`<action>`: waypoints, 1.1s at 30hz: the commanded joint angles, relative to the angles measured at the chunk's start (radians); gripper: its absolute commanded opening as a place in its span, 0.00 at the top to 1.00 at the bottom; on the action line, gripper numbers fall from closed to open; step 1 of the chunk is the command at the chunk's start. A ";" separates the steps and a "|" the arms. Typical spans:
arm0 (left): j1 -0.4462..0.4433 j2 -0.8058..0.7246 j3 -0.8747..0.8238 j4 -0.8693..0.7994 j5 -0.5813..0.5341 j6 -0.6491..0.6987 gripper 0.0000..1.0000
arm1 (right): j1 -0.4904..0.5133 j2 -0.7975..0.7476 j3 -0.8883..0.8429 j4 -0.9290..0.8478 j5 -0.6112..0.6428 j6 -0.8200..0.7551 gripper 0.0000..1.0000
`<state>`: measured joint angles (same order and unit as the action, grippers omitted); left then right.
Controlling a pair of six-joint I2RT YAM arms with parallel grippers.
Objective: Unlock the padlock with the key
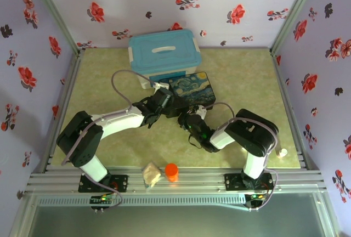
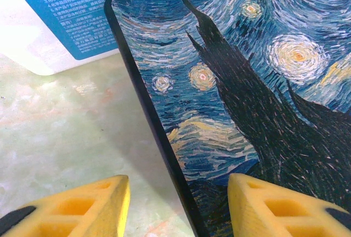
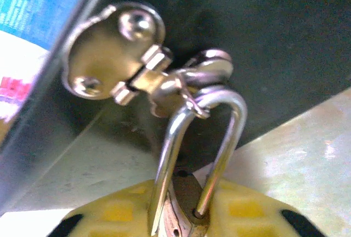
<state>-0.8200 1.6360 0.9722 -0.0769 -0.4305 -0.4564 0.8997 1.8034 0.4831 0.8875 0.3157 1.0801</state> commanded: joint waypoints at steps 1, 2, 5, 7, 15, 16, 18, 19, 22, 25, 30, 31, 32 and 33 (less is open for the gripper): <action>0.010 0.038 -0.038 -0.228 -0.027 0.027 0.50 | 0.010 0.066 -0.009 -0.140 -0.040 0.037 0.88; 0.010 0.038 -0.038 -0.228 -0.027 0.027 0.50 | 0.010 0.065 -0.012 -0.135 -0.037 0.039 0.90; 0.010 0.038 -0.039 -0.230 -0.027 0.024 0.50 | 0.011 0.064 -0.052 -0.062 -0.020 0.073 0.93; 0.011 0.040 -0.039 -0.231 -0.027 0.021 0.50 | 0.010 0.069 -0.092 0.020 -0.006 0.104 0.94; 0.011 0.058 -0.040 -0.238 -0.031 0.015 0.51 | 0.010 0.086 -0.155 0.155 0.069 0.144 1.00; 0.012 0.059 -0.041 -0.238 -0.031 0.013 0.51 | 0.011 0.079 -0.167 0.162 0.090 0.149 1.00; 0.012 0.060 -0.043 -0.238 -0.032 0.013 0.51 | 0.010 0.058 -0.189 0.159 0.133 0.155 1.00; 0.012 0.061 -0.044 -0.238 -0.032 0.014 0.51 | 0.011 0.047 -0.196 0.150 0.155 0.160 1.00; 0.012 0.060 -0.048 -0.236 -0.033 0.013 0.51 | 0.011 0.041 -0.206 0.158 0.197 0.159 1.00; 0.012 0.061 -0.051 -0.235 -0.033 0.015 0.51 | 0.011 0.051 -0.210 0.194 0.226 0.168 0.98; 0.012 0.061 -0.056 -0.233 -0.034 0.015 0.51 | 0.009 0.053 -0.205 0.190 0.205 0.161 0.87; 0.012 0.059 -0.058 -0.233 -0.033 0.013 0.51 | 0.012 0.048 -0.215 0.182 0.199 0.159 0.83; 0.012 0.055 -0.059 -0.233 -0.033 0.011 0.51 | 0.013 0.038 -0.226 0.174 0.194 0.151 0.81; 0.012 0.053 -0.059 -0.233 -0.032 0.011 0.51 | 0.016 0.026 -0.234 0.156 0.189 0.141 0.80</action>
<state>-0.8295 1.6367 0.9771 -0.0856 -0.4088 -0.4572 0.9211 1.8305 0.3195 1.1824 0.4168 1.1633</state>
